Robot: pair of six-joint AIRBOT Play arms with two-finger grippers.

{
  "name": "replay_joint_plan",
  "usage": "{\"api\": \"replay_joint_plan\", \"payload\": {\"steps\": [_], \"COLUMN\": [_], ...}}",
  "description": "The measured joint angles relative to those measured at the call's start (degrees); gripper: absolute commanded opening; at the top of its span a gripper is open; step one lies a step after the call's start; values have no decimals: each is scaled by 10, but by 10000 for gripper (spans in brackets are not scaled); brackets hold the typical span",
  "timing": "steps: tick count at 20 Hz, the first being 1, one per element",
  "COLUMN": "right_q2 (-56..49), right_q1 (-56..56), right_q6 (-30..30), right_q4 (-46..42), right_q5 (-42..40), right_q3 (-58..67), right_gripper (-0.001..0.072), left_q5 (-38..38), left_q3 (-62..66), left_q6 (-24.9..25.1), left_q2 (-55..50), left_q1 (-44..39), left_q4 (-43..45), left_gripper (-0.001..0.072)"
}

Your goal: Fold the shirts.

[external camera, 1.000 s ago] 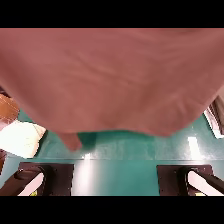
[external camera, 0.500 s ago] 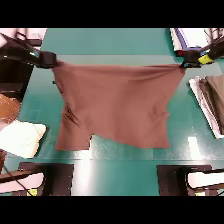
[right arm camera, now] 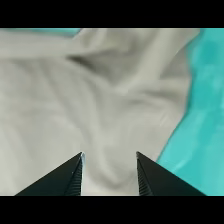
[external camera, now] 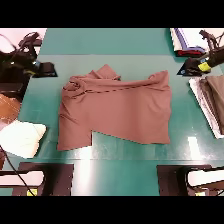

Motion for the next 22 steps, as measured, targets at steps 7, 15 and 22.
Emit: {"api": "replay_joint_plan", "payload": {"steps": [7, 15, 22], "right_q2": [141, 183, 186], "right_q1": [-33, -36, -37], "right_q6": [-30, -36, -36], "right_q4": [52, 59, 60], "right_q5": [-45, -68, -69], "right_q3": [-267, -356, -362], "right_gripper": [385, 385, 385], "left_q5": [21, 101, 112], "left_q3": [-264, -378, -388], "left_q6": [30, 57, 50], "left_q2": [85, 95, 95], "left_q1": [59, 49, 19], "left_q4": [-31, -108, -101], "left_gripper": [500, 499, 498]}}
